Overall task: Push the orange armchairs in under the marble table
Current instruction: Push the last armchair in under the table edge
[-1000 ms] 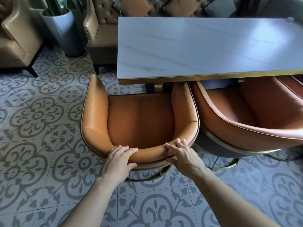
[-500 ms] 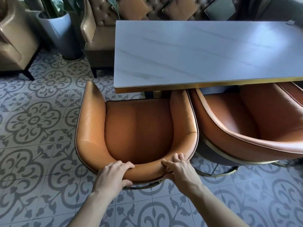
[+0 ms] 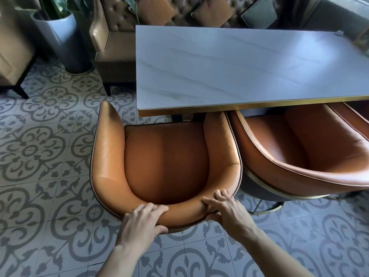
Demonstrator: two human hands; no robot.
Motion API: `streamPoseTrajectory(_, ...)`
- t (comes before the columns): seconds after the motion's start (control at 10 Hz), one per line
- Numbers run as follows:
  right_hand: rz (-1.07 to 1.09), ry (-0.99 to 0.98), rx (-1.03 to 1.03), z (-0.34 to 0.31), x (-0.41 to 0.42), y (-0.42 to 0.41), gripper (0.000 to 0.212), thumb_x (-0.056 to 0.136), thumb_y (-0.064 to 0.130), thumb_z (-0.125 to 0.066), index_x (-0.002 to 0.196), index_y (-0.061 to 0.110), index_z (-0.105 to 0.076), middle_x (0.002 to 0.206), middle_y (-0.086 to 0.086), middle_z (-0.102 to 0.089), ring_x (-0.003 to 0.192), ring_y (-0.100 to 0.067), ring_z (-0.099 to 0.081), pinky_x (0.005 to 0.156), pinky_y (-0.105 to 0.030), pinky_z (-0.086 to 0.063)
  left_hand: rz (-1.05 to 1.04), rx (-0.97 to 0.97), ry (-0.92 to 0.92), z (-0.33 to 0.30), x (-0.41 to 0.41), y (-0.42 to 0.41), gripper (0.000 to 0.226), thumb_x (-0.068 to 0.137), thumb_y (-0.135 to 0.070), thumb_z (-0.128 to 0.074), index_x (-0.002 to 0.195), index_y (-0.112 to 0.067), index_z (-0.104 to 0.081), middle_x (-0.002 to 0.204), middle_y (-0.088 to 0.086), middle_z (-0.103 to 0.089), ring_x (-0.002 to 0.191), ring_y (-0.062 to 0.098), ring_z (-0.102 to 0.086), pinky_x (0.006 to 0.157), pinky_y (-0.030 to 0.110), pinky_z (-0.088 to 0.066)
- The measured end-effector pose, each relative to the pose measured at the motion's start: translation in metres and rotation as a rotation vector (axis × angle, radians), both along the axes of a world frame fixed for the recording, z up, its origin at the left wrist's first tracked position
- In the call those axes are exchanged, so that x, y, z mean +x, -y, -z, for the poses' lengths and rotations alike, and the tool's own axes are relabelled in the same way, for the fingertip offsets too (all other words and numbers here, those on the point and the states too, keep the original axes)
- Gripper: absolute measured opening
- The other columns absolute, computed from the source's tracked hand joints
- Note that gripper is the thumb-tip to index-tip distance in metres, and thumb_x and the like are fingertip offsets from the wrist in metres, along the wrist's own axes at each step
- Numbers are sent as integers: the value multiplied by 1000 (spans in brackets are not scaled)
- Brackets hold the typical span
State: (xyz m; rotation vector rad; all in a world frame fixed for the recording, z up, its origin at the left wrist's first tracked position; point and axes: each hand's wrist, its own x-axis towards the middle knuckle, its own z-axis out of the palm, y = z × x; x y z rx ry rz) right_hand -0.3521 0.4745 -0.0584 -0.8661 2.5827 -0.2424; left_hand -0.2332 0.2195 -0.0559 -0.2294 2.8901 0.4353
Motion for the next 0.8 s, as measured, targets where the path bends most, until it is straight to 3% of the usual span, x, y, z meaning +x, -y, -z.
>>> streamPoseTrajectory(0.2,7,-17,-12,-3,2,-2,53,97,44,-64,148,36,-51,121,3,-50,118,-19,-47,85,-30,-45,-48,34,-21,1,3,-5,59,81,-55,-71,134,-44,-48,125,-20,-60,118,10,-51,84,38,-48)
streamPoseTrajectory(0.5,24,-3,-66,-1,2,-3,54,92,40,-72,144,35,-56,118,2,-52,117,-22,-48,87,-38,-51,-50,-10,-18,8,2,-9,56,81,-53,-71,131,-43,-47,125,-17,-56,117,14,-50,90,37,-47)
streamPoseTrajectory(0.6,14,-20,-38,-6,8,-2,58,96,43,-66,150,36,-47,133,-1,-48,130,-25,-41,99,-38,-47,-63,0,13,4,4,-17,55,87,-48,-67,136,-41,-42,135,-12,-51,127,17,-42,108,38,-36)
streamPoseTrajectory(0.7,22,51,-2,-20,17,-5,63,100,43,-61,156,33,-34,150,-8,-38,147,-31,-29,111,-42,-44,-103,76,126,-8,13,-26,69,92,-45,-64,150,-38,-27,159,-3,-29,148,21,-19,122,42,-16)
streamPoseTrajectory(0.8,23,102,51,-43,23,-10,67,99,45,-62,157,31,-31,152,-10,-42,149,-32,-32,114,-45,-43,-106,117,152,-33,24,-24,63,91,-50,-62,146,-36,-35,153,-5,-39,141,18,-31,115,38,-29)
